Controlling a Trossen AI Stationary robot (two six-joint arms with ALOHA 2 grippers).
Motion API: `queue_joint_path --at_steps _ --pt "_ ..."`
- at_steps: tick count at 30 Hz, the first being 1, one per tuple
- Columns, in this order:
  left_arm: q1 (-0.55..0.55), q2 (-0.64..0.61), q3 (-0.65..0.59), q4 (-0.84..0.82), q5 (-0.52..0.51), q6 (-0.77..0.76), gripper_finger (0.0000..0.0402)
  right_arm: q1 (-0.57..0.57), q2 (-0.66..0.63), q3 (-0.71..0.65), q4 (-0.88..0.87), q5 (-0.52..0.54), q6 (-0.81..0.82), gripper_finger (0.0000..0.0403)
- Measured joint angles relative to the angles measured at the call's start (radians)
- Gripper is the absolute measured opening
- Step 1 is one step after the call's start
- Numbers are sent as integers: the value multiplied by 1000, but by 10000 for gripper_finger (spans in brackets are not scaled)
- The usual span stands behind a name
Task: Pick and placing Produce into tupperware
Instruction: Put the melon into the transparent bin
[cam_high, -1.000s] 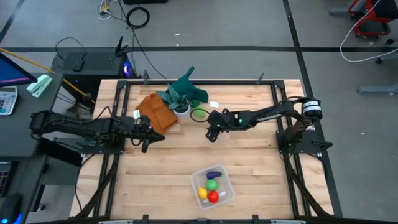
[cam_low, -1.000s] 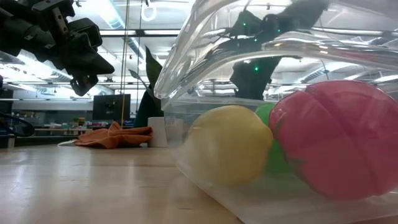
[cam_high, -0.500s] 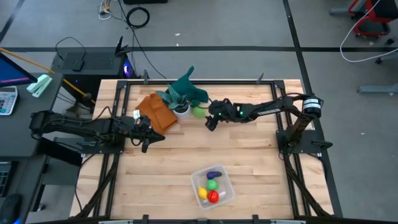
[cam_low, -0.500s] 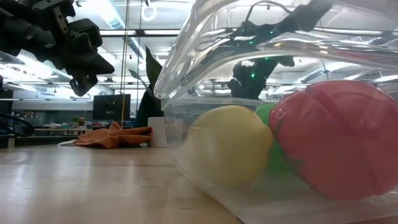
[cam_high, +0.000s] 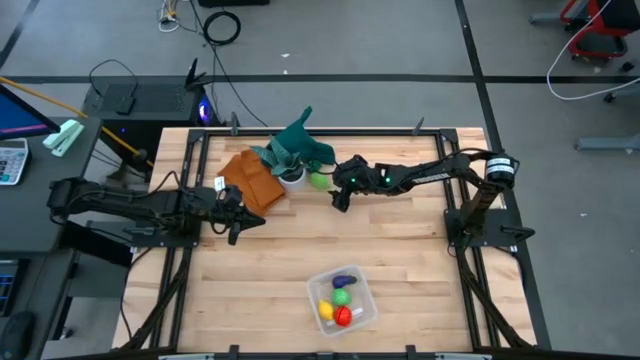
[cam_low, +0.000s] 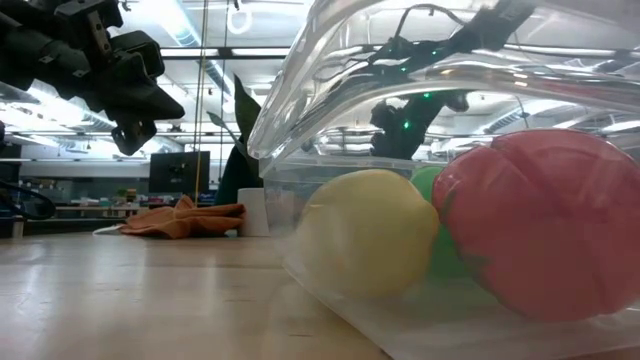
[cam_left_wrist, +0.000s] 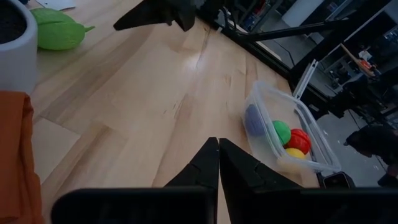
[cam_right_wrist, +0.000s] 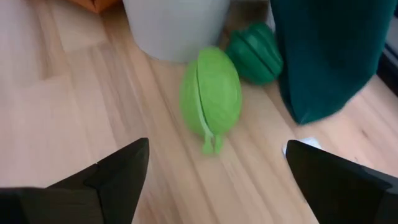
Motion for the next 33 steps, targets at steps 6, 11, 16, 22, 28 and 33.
queue_joint_path --at_steps 6,11,16,22,28,33 --pt "0 0 0 1 -2 -18 14 -1 67 1 71 2 -2 338" --pt "0 0 0 -3 -2 -25 22 -1 112 1 121 13 5 337" --pt "0 0 0 -4 -2 -32 18 0 151 1 165 35 5 337" --pt "0 0 0 -8 -2 -41 13 -1 183 7 251 93 -3 336" --pt "0 0 0 -8 -2 -44 22 -1 207 17 289 95 -39 336" --pt "0 0 0 -9 -2 -45 23 -1 247 17 314 77 -18 336"
